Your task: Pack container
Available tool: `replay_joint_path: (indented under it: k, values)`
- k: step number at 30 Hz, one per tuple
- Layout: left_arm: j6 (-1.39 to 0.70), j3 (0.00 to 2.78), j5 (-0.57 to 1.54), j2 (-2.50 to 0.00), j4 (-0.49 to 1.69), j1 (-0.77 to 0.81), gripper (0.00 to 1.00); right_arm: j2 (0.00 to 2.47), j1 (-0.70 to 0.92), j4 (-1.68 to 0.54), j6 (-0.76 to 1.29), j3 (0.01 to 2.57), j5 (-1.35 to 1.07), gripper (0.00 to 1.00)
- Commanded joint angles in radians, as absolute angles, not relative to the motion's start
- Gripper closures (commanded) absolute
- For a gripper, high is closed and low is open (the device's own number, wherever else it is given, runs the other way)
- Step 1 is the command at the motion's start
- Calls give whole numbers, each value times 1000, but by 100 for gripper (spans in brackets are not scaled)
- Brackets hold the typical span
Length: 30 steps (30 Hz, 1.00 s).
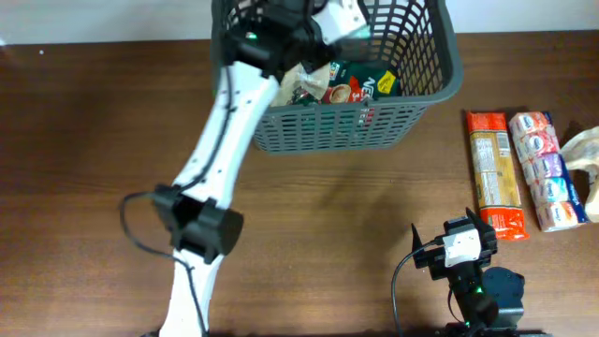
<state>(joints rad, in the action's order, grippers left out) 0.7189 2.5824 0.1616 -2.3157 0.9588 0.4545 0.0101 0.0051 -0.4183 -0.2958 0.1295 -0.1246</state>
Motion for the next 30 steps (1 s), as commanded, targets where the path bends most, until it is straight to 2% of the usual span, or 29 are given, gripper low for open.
replay_joint_path:
  k: [1,3,4,5,7,8,9,10,11,14,19,22,25,30]
  values:
    - [739,2586,168,-2375,934,490,98,4,-1,-420,-298,123,-123,1]
    - [738,2586,169,-2405,926,495,98,4,-1,-420,-298,123,-123,1]
    - [738,2586,169,-2415,921,496,93,4,-1,-420,-298,123,-123,1]
    - [738,2586,169,-2428,916,497,79,4,-1,-420,-298,123,-123,1]
    - [735,2586,169,-2439,914,498,59,4,-1,-420,-298,123,-123,1]
    - [733,2586,169,-2440,915,498,55,4,-1,-420,-298,123,-123,1]
    - [728,2586,169,-2440,914,497,47,4,-1,-420,-298,123,-123,1]
    - [726,2587,168,-2437,916,498,27,4,-1,-420,-298,123,-123,1]
    - [706,2587,166,-2431,916,497,1,4,-1,-420,-298,123,-123,1]
    - [580,2590,126,-2376,925,492,1,4,-1,-420,-298,123,-123,1]
    - [564,2590,125,-2194,1021,475,1,4,-1,-420,-298,123,-123,1]
    - [530,2590,91,-2010,1178,453,1,4,-1,-420,-298,123,-123,1]
    - [394,2590,-56,-1890,1310,411,1,4,-1,-420,-298,123,-123,1]
    - [210,2590,-163,-1801,1540,302,1,4,-1,-420,-298,123,-123,1]
